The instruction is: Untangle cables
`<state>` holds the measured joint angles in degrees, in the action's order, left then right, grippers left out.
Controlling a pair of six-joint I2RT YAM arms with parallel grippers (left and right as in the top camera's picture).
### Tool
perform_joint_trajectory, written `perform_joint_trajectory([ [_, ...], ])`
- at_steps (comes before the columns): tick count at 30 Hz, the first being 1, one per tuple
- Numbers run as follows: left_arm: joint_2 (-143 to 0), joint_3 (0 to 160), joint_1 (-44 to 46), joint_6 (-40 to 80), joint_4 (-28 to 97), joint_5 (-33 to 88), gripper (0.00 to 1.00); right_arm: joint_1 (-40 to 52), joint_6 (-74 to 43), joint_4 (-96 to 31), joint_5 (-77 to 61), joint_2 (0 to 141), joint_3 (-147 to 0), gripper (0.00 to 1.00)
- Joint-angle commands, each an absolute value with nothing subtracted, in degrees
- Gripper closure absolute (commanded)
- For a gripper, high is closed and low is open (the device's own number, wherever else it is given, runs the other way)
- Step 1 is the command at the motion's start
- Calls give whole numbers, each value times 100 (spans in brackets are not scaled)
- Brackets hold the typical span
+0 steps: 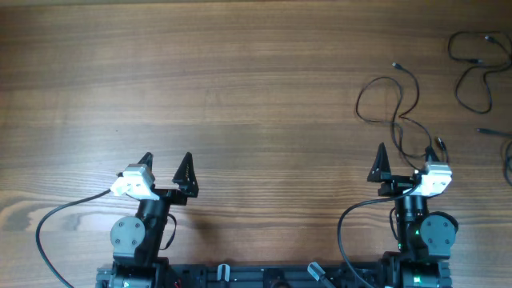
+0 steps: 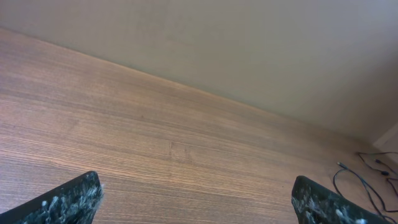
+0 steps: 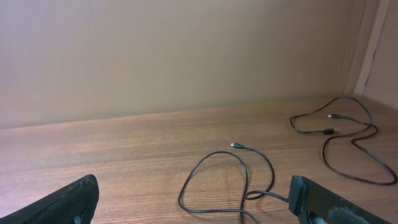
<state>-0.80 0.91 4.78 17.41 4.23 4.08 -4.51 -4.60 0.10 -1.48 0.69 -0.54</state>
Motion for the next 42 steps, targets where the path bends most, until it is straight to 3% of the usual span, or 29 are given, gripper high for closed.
perform_joint_trajectory([
  [1, -43, 38, 499, 1691, 412, 309, 0, -434, -303, 21, -268, 21, -27, 0],
  [13, -45, 38, 499, 1643, 429, 183, 0, -434, -301, 23, -268, 21, -27, 0],
  [19, -139, 38, 504, 504, 425, 303, 0, -436, -305, 21, -268, 21, -27, 0],
  [42, -510, 38, 504, 471, 423, 309, 0, -436, -303, 16, -268, 27, -30, 0],
])
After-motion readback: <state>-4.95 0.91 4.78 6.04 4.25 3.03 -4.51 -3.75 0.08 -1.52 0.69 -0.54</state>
